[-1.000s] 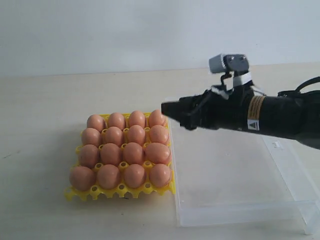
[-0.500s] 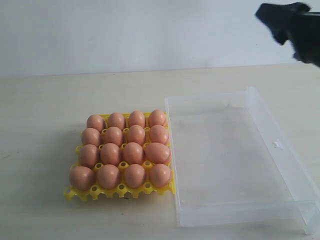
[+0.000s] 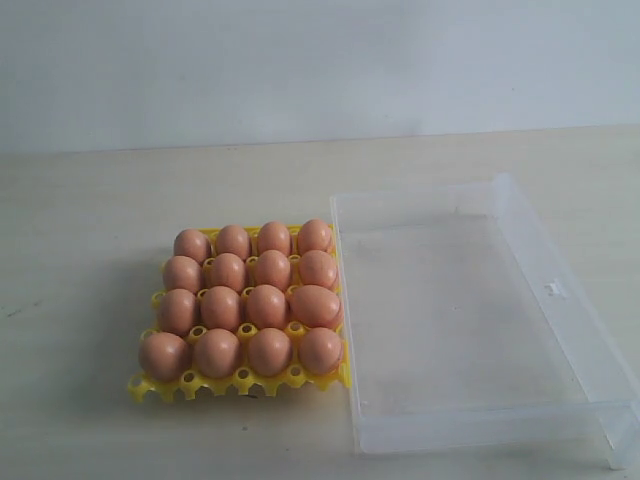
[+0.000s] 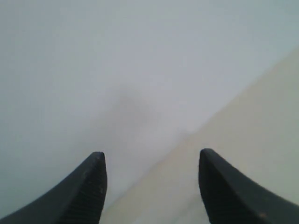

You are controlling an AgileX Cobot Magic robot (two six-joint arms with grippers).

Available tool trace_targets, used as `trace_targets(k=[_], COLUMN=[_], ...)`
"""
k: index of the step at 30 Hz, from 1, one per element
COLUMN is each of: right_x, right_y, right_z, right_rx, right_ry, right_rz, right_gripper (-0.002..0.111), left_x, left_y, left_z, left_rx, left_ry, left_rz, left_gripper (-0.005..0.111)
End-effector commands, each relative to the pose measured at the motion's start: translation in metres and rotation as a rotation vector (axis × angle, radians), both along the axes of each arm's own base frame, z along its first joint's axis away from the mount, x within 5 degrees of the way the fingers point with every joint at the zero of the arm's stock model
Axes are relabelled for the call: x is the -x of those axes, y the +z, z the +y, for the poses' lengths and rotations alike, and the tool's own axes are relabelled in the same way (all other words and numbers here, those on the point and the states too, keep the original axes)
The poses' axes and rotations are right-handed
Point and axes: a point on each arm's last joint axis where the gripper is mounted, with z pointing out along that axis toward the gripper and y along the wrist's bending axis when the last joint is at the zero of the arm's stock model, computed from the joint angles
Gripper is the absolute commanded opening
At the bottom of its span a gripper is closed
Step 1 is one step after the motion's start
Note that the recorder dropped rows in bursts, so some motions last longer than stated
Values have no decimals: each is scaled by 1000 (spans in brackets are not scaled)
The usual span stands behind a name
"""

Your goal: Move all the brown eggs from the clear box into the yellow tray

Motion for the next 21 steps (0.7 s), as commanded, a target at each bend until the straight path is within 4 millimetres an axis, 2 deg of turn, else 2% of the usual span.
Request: trace_targets(k=[1, 7, 17, 21], right_x=[28, 52, 70, 73], right_y=[-25, -29, -16, -27], right_z=[-4, -3, -3, -2], right_rx=[-80, -94, -60, -85], right_ry=[-57, -61, -53, -47], right_rz=[164, 156, -40, -47], right_gripper=[56, 56, 56, 56], left_x=[0, 0, 0, 0], left_y=[3, 3, 3, 3], left_z=[0, 0, 0, 0], left_rx=[10, 10, 10, 10], left_ry=[-3, -3, -3, -3], left_rz=[-24, -24, -24, -24], left_gripper=[0, 0, 0, 0])
